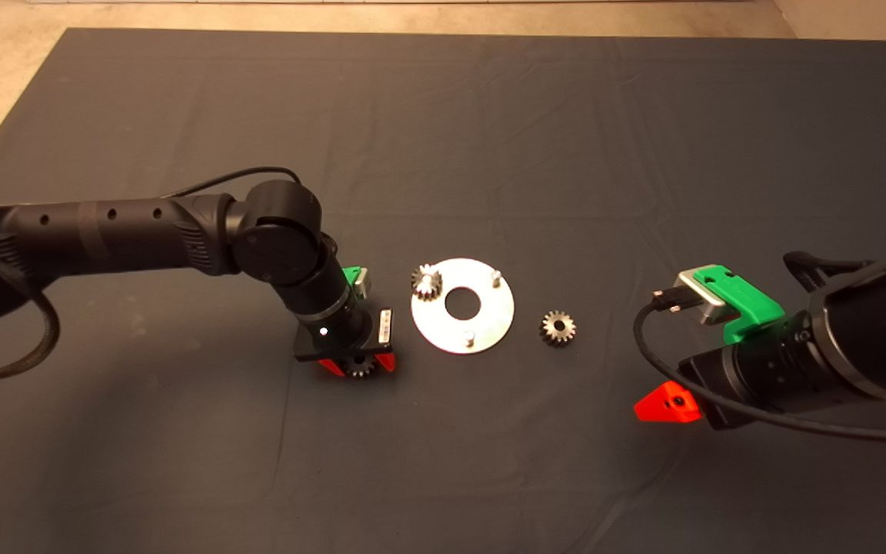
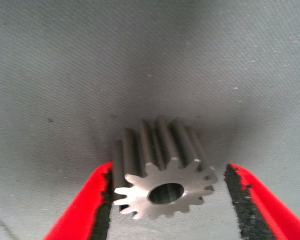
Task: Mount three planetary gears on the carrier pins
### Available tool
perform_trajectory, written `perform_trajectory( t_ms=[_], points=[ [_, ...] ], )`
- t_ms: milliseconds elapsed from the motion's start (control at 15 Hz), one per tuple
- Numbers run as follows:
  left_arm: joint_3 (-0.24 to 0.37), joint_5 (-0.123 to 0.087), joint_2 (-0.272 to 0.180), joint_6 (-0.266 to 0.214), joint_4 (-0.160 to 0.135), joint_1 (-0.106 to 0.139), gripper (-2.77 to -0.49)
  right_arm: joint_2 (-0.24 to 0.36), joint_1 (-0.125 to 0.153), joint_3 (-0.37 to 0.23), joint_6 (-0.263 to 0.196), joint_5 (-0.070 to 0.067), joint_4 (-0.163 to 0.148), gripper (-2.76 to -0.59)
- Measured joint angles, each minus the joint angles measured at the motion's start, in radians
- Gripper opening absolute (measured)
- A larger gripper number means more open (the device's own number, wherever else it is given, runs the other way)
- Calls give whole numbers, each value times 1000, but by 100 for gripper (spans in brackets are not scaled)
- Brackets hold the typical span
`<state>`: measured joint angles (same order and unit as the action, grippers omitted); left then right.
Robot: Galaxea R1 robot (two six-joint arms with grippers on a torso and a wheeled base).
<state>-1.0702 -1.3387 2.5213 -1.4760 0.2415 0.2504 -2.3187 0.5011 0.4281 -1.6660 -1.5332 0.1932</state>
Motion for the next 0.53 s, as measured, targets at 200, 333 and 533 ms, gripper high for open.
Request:
perform_trajectory(
  t_ms=[200, 333, 533],
  points=[
    [9, -9, 0, 0, 12, -1, -190, 0, 0, 0, 0, 0, 0, -61],
    [12, -20, 0, 0, 15, -3, -204, 0, 0, 0, 0, 0, 0, -61],
    [12, -23, -1, 0, 17, -3, -215, 0, 0, 0, 0, 0, 0, -61]
  ],
)
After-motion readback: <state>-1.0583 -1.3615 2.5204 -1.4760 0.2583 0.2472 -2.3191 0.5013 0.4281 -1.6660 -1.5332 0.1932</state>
